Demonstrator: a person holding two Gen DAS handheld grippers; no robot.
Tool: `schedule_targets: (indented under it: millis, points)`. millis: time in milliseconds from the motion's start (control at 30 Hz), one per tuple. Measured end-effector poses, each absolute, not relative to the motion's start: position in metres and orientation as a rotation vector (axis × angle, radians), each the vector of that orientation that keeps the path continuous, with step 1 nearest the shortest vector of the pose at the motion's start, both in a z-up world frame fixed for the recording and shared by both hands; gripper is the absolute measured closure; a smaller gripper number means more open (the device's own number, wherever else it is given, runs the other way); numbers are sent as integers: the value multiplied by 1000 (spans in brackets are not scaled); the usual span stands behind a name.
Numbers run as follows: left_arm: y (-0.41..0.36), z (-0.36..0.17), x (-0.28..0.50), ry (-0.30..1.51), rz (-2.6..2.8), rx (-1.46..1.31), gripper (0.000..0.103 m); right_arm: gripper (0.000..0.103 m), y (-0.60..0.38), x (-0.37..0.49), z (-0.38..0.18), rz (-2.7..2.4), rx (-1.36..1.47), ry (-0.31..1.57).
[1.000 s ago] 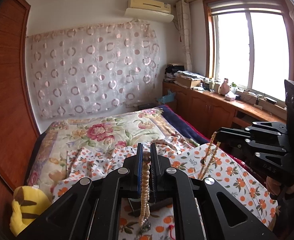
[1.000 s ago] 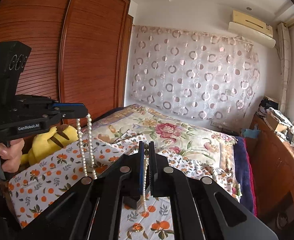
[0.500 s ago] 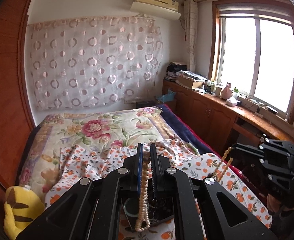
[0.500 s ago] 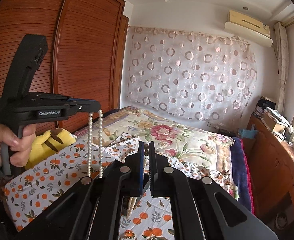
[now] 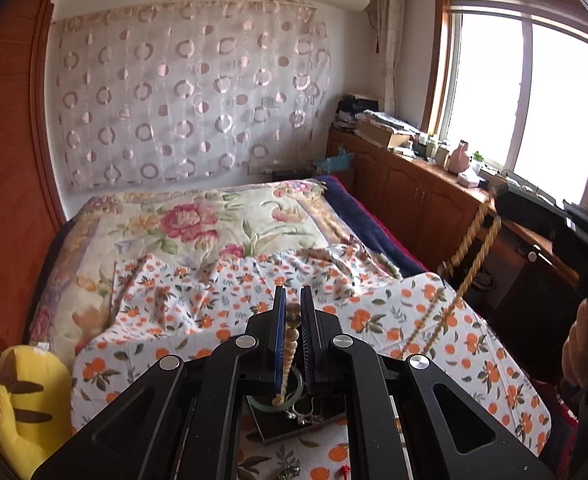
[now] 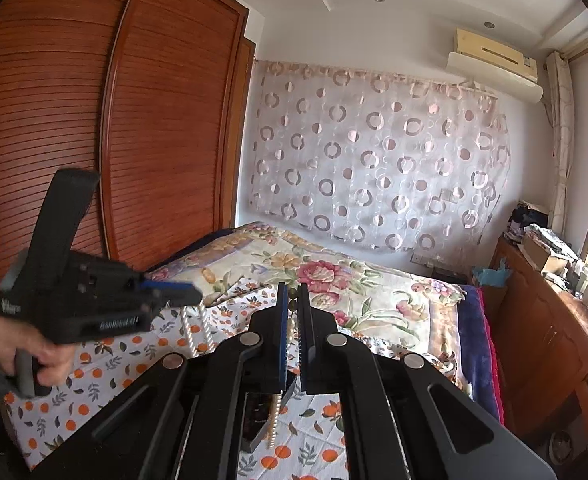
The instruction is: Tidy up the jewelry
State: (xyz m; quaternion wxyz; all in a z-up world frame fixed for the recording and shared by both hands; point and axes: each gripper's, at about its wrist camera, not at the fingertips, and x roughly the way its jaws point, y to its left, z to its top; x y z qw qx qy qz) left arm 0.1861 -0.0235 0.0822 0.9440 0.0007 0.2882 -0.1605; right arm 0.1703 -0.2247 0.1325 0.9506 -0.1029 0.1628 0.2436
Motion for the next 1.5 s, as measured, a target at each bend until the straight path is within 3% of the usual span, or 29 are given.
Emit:
schedule_targets:
  millis: [667,1033,1400,1500]
  points:
    - [-16,45,179,648,-301,33,96,98,-195,198,97,551,-194,436]
    - [2,23,163,657,-270,13,96,98,-189,183,109,563,-194,393]
    - [17,-8,129,685,-253,15,96,97,-181,194,63,579,-224,543]
    - [18,-15,120,693,-256,12,89,96,-181,197,49,573,-232,583]
